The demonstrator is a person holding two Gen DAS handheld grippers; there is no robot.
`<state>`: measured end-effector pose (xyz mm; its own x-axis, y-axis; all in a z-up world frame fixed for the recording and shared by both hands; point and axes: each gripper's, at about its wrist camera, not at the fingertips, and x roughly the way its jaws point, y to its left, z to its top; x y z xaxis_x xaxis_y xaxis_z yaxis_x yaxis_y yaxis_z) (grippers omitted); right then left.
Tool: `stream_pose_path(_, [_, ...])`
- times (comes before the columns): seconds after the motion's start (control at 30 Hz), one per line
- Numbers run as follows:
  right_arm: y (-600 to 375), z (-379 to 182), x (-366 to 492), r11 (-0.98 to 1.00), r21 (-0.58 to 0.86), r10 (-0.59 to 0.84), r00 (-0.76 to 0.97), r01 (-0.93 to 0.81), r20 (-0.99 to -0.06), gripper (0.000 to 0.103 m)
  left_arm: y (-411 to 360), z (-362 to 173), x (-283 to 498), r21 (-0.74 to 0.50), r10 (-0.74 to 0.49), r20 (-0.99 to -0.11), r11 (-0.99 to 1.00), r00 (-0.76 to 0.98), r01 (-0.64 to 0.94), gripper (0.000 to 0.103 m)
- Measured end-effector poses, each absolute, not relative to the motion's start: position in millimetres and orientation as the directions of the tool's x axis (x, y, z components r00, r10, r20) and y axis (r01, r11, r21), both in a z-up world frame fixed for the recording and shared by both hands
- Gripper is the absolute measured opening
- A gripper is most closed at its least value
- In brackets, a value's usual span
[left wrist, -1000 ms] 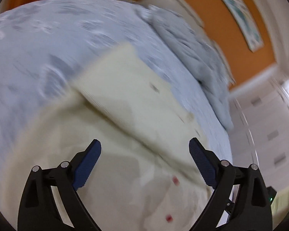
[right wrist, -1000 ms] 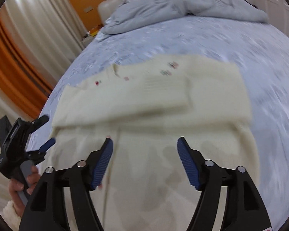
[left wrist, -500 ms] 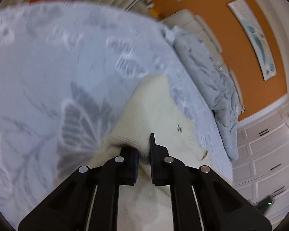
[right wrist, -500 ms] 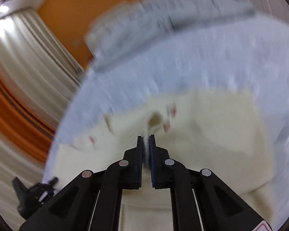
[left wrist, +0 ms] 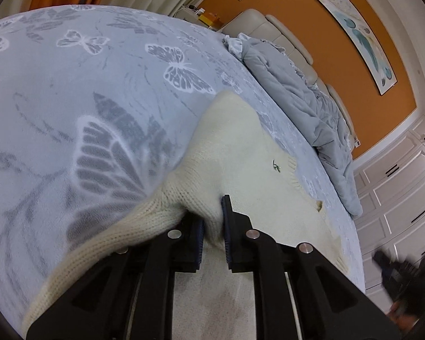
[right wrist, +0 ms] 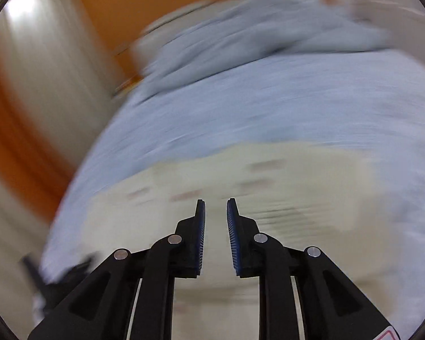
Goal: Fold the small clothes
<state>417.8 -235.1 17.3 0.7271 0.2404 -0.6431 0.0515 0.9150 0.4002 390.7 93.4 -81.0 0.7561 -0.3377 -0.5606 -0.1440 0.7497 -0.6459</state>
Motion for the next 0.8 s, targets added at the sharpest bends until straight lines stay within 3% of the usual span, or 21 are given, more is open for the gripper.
stream_pose_path(0.13, [-98.7,-1.3,494.0,0.882,0.435,0.453,0.577,-0.181,-0.68,0.017,92.6,-80.9,392.7,-0.651,-0.342,-0.556,0.746,0.758,-0.14,0.013])
stream_pose_path(0.3, [-27.4,-45.7,551.5,0.921,0.299,0.383,0.449,-0.249,-0.807,0.007,93.6,-83.2,389.5,-0.66,-0.351,-0.542,0.74,0.763,-0.128,0.013])
stream_pose_path(0.37, [-68.7,-56.6,543.7,0.943,0.265,0.33,0.477,-0.199,-0.814,0.004,94.3,-84.2,389.2,-0.663,-0.354,-0.537,0.738,0.765,-0.124,0.013])
stream_pose_path(0.43, [-136.9,-61.2,515.8,0.925,0.352,0.375,0.511,-0.146,-0.774,0.0,93.8,-85.1,388.9,-0.662,-0.355,-0.535,0.74,0.767,-0.118,0.013])
stream_pose_path(0.63, [-321.9,-67.1,412.1,0.933,0.31,0.144,0.604,0.18,-0.784,0.0,91.6,-84.8,387.5,-0.654,-0.351,-0.537,0.747,0.767,-0.115,0.013])
stream_pose_path(0.73, [-351.1,-49.0,382.0,0.917,0.261,0.022,0.618,0.3,-0.786,0.028,90.5,-83.1,387.1,-0.646,-0.344,-0.544,0.754,0.765,-0.12,0.013])
stream_pose_path(0.77, [-352.4,-41.5,377.0,0.916,0.273,0.028,0.634,0.294,-0.773,0.049,90.2,-82.3,386.8,-0.644,-0.343,-0.545,0.755,0.765,-0.121,0.013])
stream_pose_path(0.8, [-352.1,-40.3,373.2,0.914,0.281,0.025,0.649,0.294,-0.761,0.062,90.1,-82.0,386.8,-0.643,-0.342,-0.546,0.756,0.765,-0.122,0.013])
